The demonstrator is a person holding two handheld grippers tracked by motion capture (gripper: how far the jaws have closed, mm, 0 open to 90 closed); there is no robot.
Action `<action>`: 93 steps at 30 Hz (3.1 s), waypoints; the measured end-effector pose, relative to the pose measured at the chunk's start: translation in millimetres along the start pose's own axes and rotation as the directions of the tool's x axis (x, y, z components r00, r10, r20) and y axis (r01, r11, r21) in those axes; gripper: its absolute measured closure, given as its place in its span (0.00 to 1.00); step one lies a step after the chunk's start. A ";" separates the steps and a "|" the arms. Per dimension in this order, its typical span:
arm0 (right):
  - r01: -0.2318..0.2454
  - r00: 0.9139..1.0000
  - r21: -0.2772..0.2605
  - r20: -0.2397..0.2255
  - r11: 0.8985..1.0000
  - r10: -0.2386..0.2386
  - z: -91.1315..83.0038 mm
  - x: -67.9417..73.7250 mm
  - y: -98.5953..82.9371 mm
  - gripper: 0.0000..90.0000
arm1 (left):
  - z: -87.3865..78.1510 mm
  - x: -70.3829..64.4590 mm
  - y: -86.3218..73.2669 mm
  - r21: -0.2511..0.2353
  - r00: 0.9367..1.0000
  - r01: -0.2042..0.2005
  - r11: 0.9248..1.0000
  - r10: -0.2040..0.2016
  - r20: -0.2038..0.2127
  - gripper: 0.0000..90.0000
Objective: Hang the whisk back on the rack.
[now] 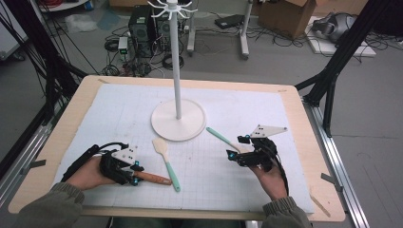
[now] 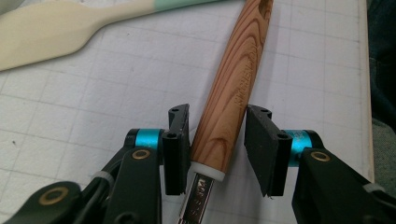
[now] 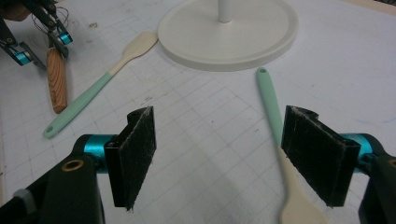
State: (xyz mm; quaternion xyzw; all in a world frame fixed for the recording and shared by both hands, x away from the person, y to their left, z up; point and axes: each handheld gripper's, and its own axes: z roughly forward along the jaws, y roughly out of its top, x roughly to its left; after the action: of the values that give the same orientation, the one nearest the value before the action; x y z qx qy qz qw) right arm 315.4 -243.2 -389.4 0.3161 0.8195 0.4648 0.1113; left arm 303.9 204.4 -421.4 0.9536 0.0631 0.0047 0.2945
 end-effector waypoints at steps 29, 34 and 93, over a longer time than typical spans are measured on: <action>0.004 1.000 0.004 0.006 1.000 -0.004 3.0 2.1 -0.6 0.28 | -1.1 -7.9 7.7 0.092 0.993 -0.107 0.990 0.103 0.050 0.78; 0.007 1.000 0.009 0.005 1.000 -0.007 4.2 3.0 -0.5 0.28 | -1.7 -7.7 6.8 0.092 0.995 -0.090 0.992 0.086 0.052 0.78; 0.017 1.000 0.004 -0.002 1.000 -0.017 5.1 4.7 0.2 0.28 | -5.5 -10.3 13.1 0.103 0.999 -0.035 0.994 0.039 -0.036 0.79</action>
State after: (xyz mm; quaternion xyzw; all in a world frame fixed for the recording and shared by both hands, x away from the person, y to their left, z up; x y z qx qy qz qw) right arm 314.3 -236.6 -391.5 0.3089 0.8232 0.4626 0.1136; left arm 295.0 195.5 -409.2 0.9681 0.0511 0.0248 0.2440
